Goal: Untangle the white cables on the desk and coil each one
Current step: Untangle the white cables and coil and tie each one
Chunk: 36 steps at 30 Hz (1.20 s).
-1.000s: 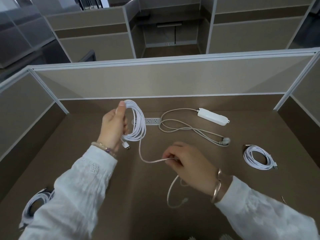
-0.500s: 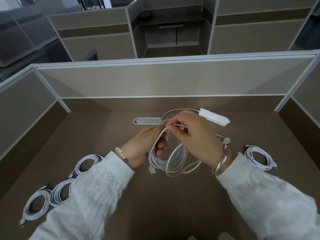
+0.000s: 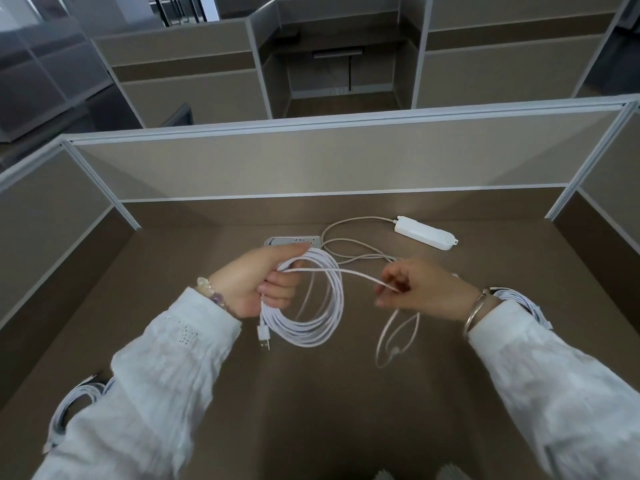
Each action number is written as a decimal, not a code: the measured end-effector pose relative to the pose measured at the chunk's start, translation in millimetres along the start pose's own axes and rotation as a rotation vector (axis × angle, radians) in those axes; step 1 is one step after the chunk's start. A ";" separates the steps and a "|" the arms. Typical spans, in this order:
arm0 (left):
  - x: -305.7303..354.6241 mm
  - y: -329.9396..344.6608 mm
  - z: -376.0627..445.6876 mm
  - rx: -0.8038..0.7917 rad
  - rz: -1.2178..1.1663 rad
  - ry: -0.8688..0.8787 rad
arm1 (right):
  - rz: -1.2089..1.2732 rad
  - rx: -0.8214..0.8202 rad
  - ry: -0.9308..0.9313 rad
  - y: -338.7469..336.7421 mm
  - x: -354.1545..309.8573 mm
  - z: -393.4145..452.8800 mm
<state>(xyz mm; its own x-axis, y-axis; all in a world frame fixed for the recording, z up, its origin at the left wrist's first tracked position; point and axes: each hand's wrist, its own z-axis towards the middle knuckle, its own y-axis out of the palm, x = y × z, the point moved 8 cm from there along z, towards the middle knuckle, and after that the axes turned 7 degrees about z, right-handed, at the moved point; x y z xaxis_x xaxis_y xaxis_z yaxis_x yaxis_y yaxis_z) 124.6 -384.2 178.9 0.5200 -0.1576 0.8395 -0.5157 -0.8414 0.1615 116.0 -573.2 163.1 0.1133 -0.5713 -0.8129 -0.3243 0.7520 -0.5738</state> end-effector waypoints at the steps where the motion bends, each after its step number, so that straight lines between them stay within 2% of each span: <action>1: 3.8 -5.1 -1.5 0.021 -0.007 0.015 | -0.063 -0.042 0.043 3.0 10.6 -1.0; 5: 17.3 -22.5 -7.5 0.086 -0.061 0.066 | -0.176 -0.112 0.136 15.6 42.6 -3.6; 13: 23.1 -26.6 -6.4 0.155 -0.019 0.100 | -0.218 0.025 0.090 17.4 44.7 5.8; 15: 20.6 -26.3 -4.1 0.168 0.012 0.099 | -0.148 0.055 0.032 15.2 32.1 7.5; 19: 14.7 -31.7 2.6 0.272 0.089 0.107 | 0.203 0.080 0.013 14.0 9.0 5.4; 21: 12.3 -34.7 5.4 0.305 0.083 0.107 | 0.218 0.080 -0.024 13.6 -0.8 5.3; 23: 10.7 -37.4 7.0 0.311 0.086 0.103 | 0.143 0.101 -0.047 8.7 -4.8 4.6; 27: 9.3 -45.9 3.5 0.328 0.111 0.091 | -0.170 0.259 -0.052 -18.7 2.8 3.9; 29: 9.8 -49.6 1.6 0.333 0.108 0.091 | -0.215 0.269 -0.039 -25.1 4.7 2.9; 33: 12.5 -51.5 0.6 0.315 0.086 0.102 | -0.105 0.221 -0.007 -24.4 6.2 5.0; 36: 13.8 -53.9 -0.1 0.329 0.081 0.110 | 0.264 0.064 0.098 -12.0 11.5 3.6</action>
<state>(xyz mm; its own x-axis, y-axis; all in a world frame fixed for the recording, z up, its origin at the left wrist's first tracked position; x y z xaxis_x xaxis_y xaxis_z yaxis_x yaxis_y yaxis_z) 159.5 -341.0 181.9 0.4007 -0.1887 0.8966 -0.2961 -0.9527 -0.0682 124.6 -587.6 160.2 -0.0595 -0.3795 -0.9233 -0.2704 0.8965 -0.3511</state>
